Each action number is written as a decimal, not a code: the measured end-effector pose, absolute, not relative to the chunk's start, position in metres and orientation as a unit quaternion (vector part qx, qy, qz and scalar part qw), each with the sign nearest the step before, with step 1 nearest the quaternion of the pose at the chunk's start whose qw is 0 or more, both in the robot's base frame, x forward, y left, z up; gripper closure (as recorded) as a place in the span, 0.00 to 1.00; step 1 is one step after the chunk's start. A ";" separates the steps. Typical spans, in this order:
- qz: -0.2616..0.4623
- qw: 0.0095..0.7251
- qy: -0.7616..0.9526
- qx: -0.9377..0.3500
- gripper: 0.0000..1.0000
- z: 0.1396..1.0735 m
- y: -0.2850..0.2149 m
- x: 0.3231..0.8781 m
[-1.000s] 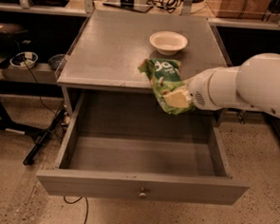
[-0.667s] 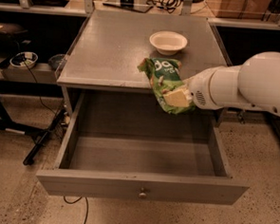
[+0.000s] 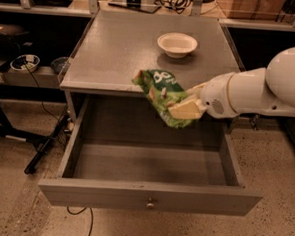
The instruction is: Place green rice chip bag into top drawer
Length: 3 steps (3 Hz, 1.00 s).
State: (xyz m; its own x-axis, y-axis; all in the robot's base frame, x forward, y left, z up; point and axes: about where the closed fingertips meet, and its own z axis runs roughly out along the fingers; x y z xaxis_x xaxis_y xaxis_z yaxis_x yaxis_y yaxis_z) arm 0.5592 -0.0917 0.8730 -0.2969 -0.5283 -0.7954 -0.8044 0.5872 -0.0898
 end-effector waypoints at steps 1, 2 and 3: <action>0.207 0.389 0.767 -0.466 1.00 0.861 -0.088 0.542; 0.196 0.371 0.767 -0.486 1.00 0.845 -0.090 0.524; 0.138 0.383 0.783 -0.470 1.00 0.816 -0.099 0.532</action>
Offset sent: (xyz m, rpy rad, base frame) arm -0.0287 -0.0131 -0.0577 -0.1116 -0.0274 0.0540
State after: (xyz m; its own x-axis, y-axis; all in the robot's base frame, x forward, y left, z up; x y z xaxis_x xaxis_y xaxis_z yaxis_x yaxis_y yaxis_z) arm 0.5318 -0.0988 0.8165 -0.2644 -0.6305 -0.7298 -0.8424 0.5194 -0.1435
